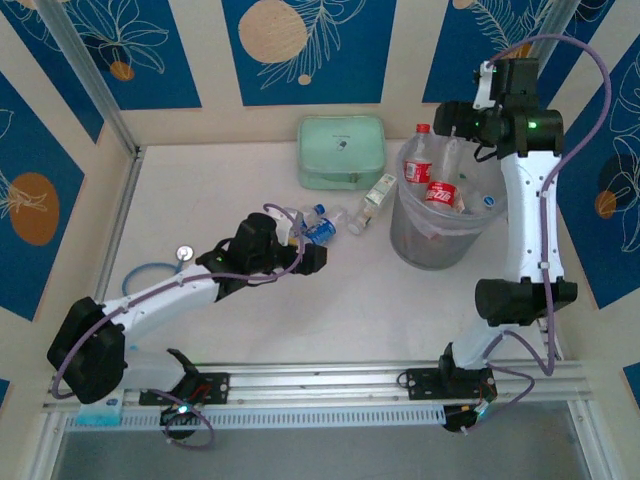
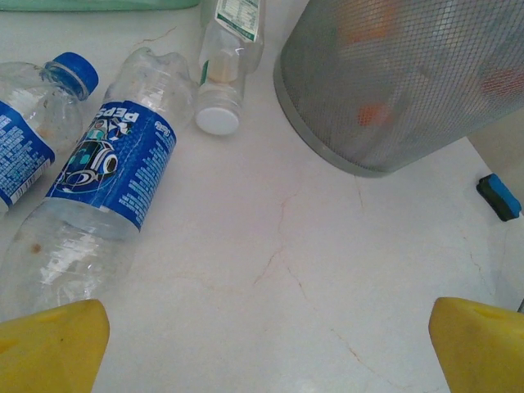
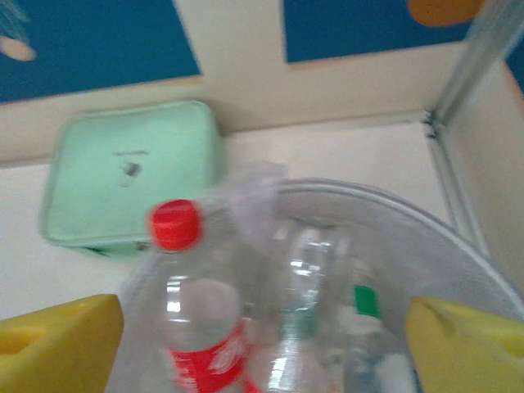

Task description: Put the plastic bottles in the bin

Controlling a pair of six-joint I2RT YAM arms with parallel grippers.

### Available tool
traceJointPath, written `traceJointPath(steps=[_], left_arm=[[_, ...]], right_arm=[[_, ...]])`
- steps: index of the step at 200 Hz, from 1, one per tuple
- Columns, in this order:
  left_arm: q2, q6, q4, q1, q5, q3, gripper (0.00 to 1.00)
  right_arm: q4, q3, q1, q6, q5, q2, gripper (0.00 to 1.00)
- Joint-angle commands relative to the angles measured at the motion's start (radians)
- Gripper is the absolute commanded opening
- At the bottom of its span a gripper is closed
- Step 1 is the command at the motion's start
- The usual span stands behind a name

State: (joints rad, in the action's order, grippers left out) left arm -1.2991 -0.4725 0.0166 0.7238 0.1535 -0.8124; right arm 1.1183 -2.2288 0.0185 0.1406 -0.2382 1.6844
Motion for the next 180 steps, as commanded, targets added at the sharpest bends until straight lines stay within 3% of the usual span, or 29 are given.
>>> traceJointPath(steps=[1,44,87,126,155,165,180], left_arm=[[0.003,-0.001,0.023,-0.011,0.017,-0.004,1.0],[0.04,0.013,-0.022,-0.012,-0.018,0.012,1.0],[0.054,0.061,-0.145,-0.014,-0.106,-0.017,1.0],[0.042,0.058,-0.127,-0.016,-0.105,-0.015,1.0],[0.019,0.083,-0.142,-0.021,-0.094,-0.046,1.0],[0.007,0.098,-0.159,-0.027,-0.094,-0.065,1.0],[-0.015,0.125,-0.184,-0.033,-0.095,-0.098,1.0]], right_arm=[[-0.021,-0.017,0.051,-0.001,0.06,0.022,0.77],[-0.044,0.0,0.082,-0.009,0.017,0.124,0.46],[-0.086,0.111,0.068,-0.006,-0.042,0.121,0.31],[-0.144,0.253,0.019,0.013,-0.037,0.064,0.28],[-0.149,0.236,0.005,0.016,0.012,0.032,0.3],[-0.148,0.216,0.002,0.016,0.032,0.018,0.35],[-0.148,0.198,-0.002,0.019,0.07,-0.012,0.52]])
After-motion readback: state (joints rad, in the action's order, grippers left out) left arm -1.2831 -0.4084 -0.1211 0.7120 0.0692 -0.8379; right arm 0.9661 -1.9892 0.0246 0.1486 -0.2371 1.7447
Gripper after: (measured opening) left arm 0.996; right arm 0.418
